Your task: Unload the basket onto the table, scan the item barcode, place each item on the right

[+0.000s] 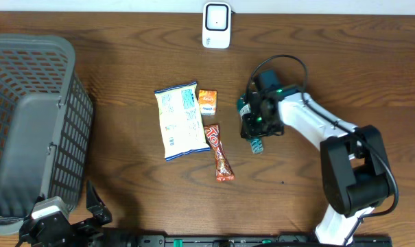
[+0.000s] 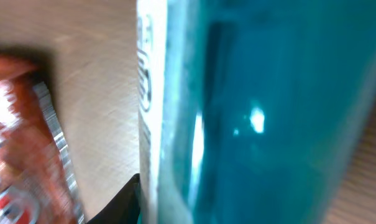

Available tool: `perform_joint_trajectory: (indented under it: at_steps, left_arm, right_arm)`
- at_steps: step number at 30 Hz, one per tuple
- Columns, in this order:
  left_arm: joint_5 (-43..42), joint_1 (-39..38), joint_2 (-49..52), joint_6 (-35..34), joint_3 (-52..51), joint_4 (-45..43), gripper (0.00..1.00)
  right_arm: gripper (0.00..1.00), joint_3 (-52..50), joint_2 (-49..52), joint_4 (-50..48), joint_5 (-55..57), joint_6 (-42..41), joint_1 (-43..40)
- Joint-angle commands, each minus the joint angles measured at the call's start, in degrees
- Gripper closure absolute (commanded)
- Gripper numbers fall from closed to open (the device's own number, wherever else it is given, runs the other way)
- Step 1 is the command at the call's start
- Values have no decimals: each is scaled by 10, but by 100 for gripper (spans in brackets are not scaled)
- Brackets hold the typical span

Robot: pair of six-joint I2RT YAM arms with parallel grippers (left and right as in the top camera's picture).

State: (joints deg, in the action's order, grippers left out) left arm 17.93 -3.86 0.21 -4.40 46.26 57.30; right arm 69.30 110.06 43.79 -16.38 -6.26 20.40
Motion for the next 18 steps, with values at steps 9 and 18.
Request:
perform_joint_trajectory:
  at_steps: [9, 18]
  left_arm:
    - [16, 2, 0, -40, -42, 57, 2]
    - [16, 2, 0, -40, -42, 57, 2]
  right_arm:
    - [99, -8, 11, 8, -361, 250, -46]
    - [99, -8, 12, 10, -374, 262, -39]
